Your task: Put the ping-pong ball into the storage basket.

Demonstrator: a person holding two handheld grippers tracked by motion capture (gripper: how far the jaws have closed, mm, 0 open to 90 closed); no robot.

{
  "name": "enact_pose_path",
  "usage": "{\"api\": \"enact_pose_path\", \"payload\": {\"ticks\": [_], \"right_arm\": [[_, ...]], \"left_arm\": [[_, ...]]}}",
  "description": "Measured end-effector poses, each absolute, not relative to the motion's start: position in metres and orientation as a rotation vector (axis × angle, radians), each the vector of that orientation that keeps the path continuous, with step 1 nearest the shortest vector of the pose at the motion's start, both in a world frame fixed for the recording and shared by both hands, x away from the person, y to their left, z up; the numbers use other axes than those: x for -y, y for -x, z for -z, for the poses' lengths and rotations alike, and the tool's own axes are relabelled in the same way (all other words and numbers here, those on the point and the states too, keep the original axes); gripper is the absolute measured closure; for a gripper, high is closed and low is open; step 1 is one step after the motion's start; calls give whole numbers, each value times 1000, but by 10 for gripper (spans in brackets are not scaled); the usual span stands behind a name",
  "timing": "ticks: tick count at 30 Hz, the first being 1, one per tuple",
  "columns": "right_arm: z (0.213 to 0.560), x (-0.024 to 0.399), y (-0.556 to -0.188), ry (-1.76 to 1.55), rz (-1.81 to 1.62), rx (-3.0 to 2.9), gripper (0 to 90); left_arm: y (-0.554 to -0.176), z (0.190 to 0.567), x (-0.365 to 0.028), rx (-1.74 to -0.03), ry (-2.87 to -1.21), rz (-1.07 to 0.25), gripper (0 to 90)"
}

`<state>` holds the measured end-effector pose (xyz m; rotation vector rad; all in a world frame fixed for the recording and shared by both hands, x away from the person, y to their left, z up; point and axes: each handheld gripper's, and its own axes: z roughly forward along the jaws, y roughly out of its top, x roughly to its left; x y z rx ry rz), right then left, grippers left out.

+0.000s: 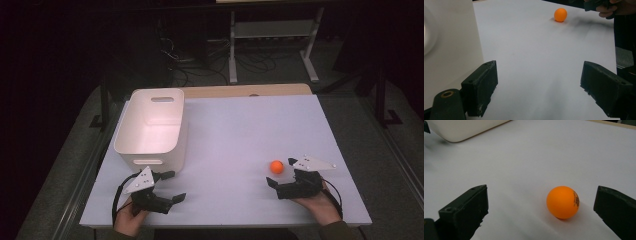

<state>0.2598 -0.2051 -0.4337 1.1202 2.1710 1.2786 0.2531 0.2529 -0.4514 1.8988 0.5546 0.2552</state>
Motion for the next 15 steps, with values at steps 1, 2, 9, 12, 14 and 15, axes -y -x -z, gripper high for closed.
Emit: {"api": "enact_pose_path", "payload": {"ticks": [1, 2, 9, 12, 14, 15], "right_arm": [[434, 205, -260, -1120, -1279, -2171, 0], [434, 205, -260, -1120, -1279, -2171, 0], [432, 203, -261, -1118, -1259, -2179, 0], [429, 203, -262, -1114, -1258, -2177, 0], [429, 202, -262, -1115, -1258, -2176, 0], [427, 202, -263, -1117, -1255, -2179, 0]], "left_arm": [[-252, 451, -253, -549, -1896, -260, 141], [-252, 451, -253, -549, -1896, -260, 141], [-253, 451, -253, -551, -1897, -257, 141], [-253, 451, -253, -551, -1895, -257, 141], [-253, 451, -253, -553, -1895, -256, 141], [-253, 451, -253, -555, -1894, -255, 141]]}}
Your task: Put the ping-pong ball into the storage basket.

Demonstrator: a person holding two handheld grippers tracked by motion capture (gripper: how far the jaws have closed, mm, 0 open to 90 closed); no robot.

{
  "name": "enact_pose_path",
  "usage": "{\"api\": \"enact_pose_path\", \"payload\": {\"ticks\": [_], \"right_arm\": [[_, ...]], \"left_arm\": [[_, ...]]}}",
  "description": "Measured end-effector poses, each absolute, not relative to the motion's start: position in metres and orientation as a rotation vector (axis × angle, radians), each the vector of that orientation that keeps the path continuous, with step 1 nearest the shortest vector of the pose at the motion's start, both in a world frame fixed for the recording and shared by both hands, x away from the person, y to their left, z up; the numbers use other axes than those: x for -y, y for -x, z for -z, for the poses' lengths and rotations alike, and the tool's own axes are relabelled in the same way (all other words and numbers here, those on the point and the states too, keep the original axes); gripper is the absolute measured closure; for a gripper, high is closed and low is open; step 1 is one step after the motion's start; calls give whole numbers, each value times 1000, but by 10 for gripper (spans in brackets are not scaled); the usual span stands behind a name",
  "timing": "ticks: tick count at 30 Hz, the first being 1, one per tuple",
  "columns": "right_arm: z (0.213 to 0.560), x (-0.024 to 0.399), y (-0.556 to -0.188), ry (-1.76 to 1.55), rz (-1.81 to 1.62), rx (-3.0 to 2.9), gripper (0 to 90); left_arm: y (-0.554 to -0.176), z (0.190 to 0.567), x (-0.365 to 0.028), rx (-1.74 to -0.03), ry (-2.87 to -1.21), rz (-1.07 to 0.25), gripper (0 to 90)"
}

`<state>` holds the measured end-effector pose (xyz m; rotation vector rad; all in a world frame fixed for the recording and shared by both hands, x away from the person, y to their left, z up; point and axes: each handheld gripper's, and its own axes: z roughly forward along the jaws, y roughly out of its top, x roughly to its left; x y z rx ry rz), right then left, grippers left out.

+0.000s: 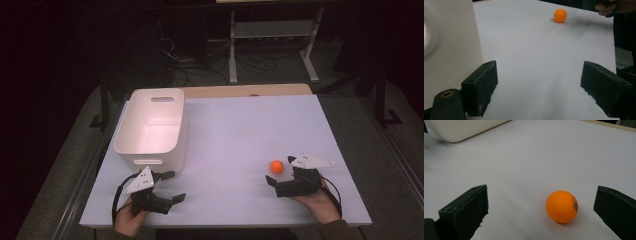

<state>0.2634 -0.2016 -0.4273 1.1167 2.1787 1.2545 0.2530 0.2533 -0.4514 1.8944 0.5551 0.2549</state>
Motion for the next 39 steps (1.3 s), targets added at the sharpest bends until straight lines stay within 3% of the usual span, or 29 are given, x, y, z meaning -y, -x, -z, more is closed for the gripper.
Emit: {"api": "enact_pose_path", "payload": {"ticks": [39], "right_arm": [[411, 197, -288, -1119, -1307, -2183, 0]], "left_arm": [[-254, 452, -253, -570, -1891, -250, 141]]}}
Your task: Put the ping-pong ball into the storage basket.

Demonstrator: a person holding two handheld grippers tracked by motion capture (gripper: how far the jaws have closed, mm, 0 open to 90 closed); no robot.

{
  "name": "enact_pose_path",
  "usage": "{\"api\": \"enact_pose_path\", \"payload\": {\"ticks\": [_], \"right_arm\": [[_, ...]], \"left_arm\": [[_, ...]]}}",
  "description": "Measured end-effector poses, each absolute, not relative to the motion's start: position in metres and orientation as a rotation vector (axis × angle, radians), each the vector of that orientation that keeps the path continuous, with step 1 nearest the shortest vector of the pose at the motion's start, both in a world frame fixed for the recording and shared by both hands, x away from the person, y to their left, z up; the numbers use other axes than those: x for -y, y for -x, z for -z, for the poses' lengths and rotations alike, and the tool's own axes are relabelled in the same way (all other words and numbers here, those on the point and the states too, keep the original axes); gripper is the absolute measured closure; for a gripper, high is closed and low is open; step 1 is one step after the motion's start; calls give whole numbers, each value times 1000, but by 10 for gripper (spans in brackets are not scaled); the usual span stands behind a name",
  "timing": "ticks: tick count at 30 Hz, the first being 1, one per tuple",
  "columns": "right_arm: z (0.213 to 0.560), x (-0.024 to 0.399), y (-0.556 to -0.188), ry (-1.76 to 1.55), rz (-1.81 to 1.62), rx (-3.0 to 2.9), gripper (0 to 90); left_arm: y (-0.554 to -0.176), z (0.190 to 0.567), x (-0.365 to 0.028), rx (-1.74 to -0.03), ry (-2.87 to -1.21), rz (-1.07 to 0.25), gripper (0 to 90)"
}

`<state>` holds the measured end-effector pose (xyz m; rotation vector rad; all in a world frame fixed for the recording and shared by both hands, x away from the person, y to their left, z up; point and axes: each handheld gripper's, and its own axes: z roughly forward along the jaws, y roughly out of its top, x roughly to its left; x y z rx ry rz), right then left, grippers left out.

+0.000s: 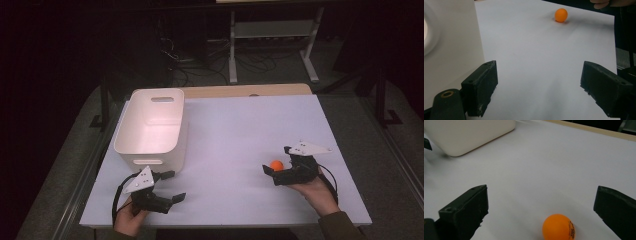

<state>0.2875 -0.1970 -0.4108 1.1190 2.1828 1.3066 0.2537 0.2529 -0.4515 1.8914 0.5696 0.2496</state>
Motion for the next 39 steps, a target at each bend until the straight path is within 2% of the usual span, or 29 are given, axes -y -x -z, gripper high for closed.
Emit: {"api": "enact_pose_path", "payload": {"ticks": [39], "right_arm": [[412, 189, -318, -1126, -1281, -2217, 0]], "left_arm": [[-254, 451, -253, -570, -1901, -249, 142]]}}
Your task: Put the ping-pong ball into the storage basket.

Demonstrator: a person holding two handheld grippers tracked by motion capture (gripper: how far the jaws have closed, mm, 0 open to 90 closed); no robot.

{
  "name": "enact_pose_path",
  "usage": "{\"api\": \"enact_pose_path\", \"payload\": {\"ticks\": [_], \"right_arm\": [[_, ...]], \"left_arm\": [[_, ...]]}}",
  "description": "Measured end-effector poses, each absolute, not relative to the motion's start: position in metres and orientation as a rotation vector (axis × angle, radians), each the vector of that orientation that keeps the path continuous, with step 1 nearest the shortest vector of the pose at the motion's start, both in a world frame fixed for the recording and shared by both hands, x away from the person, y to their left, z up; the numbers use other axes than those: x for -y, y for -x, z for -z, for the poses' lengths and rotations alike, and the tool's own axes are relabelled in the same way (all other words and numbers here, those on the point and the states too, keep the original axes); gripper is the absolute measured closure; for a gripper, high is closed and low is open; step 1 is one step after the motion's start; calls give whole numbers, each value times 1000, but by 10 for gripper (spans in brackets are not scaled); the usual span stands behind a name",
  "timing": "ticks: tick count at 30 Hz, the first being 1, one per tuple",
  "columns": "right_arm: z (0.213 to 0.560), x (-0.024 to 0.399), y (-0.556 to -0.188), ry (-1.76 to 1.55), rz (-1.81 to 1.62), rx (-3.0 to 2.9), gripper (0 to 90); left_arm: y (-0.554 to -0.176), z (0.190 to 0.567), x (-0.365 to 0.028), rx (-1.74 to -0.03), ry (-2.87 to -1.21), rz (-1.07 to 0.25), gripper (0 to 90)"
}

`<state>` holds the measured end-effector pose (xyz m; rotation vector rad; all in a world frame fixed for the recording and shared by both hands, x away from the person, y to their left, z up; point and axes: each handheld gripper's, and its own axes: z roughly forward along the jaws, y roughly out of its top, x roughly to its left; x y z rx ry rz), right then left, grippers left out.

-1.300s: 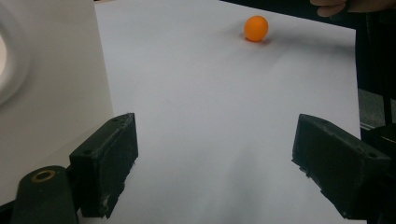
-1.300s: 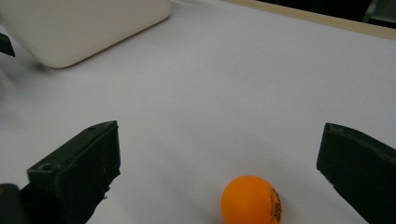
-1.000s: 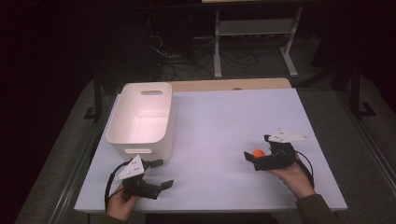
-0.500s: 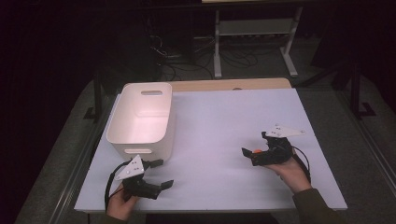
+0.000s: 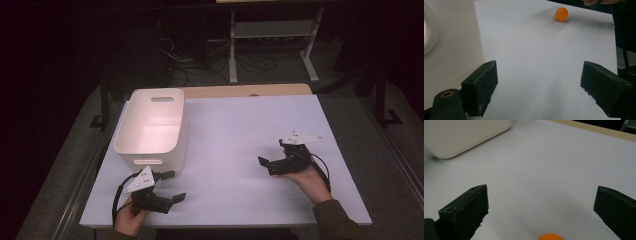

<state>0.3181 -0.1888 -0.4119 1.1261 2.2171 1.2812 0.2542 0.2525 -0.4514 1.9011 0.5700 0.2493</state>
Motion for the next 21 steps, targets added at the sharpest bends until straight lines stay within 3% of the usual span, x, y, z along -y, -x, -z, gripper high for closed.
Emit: {"api": "enact_pose_path", "payload": {"ticks": [21], "right_arm": [[417, 194, -320, -1155, -1225, -2197, 0]], "left_arm": [[-254, 452, -251, -566, -1907, -253, 142]]}}
